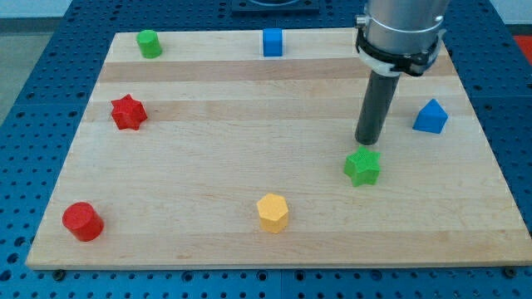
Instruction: Place the green star parallel to hexagon
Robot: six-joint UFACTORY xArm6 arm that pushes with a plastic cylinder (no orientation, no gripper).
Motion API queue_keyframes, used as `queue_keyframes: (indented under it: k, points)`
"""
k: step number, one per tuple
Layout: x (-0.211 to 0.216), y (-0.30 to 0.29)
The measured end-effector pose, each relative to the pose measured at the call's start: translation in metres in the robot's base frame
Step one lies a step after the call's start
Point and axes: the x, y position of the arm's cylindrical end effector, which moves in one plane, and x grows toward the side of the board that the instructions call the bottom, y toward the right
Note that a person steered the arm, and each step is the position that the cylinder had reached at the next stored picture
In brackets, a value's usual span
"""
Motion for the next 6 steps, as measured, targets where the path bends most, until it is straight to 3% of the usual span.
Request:
queue_keyframes:
  k: [2,6]
  points:
    - [0.021,-0.030]
    - [0.069,0.004]
